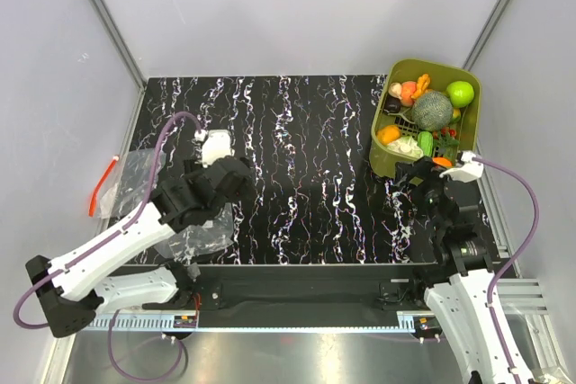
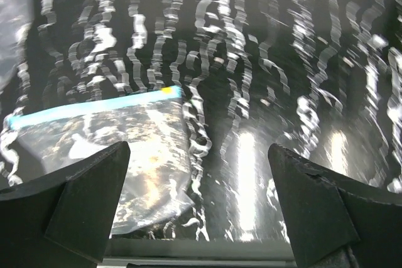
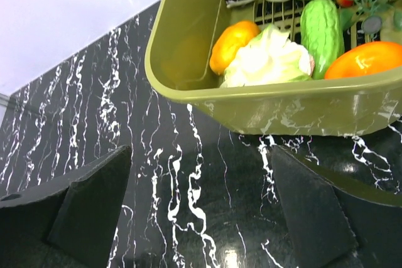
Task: Place the food in the zip-top bag and seal the zipper
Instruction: Pick up the zipper food storage bag at the center of the board.
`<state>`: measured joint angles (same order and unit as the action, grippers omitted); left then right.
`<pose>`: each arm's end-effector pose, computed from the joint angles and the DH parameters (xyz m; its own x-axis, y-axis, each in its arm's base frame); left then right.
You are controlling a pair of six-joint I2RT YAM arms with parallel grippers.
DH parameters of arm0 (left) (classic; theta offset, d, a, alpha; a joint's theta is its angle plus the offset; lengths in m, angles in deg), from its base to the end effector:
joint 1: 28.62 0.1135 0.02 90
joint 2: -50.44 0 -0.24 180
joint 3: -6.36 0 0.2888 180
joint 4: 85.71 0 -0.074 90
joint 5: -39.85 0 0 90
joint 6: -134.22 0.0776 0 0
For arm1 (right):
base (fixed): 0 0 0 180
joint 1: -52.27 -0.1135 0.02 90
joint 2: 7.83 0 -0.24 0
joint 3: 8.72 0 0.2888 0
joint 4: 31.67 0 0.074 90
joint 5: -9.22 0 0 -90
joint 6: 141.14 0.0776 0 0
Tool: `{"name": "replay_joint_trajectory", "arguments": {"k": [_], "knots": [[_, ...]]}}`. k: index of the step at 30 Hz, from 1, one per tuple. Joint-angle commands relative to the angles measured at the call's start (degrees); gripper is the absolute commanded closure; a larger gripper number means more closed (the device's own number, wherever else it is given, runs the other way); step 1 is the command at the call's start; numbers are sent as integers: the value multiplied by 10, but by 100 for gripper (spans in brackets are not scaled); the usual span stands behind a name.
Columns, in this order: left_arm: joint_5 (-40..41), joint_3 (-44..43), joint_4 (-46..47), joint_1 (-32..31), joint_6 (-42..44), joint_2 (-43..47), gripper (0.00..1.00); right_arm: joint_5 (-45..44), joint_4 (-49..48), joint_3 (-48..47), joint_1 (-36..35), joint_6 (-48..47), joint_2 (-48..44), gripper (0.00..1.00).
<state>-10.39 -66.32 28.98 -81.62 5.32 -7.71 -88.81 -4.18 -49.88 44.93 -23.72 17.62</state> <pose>0.1946 -0.1757 0.2863 -0.5955 -0.0118 -0.8032 -0.0044 0.9999 -0.0114 0.2285 0.0185 0.2640 -0.1755 0.4372 -0.8821 0.1013 0.8993 0.4255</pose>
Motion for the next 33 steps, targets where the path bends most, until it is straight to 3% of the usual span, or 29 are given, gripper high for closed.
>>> {"name": "replay_joint_trajectory", "arguments": {"k": [1, 6, 9, 16, 21, 25, 28, 29, 33], "knots": [[50, -27, -13, 55, -41, -13, 1, 17, 7, -33, 0, 6, 13, 0], [15, -23, 2, 246, -63, -49, 1, 57, 2, -36, 0, 19, 36, 0], [29, -14, 45, 297, -101, -71, 1, 75, -6, -32, 0, 20, 38, 0], [65, -96, 2, 401, -194, -209, 1, 114, 22, -53, 0, -8, 30, 0], [-72, -27, 87, 475, -205, -191, 1, 117, 44, -70, 0, -23, 19, 0], [12, -59, 11, 496, -227, -216, 1, 119, 61, -79, 0, -24, 10, 0], [4, -84, -2, 553, -207, -251, 1, 126, 59, -77, 0, -18, 5, 0], [-33, -80, 34, 570, -165, -256, 1, 130, 57, -72, 0, -18, 4, 0], [-37, -93, 45, 573, -127, -323, 1, 138, 58, -74, 0, -15, 10, 0]]}}
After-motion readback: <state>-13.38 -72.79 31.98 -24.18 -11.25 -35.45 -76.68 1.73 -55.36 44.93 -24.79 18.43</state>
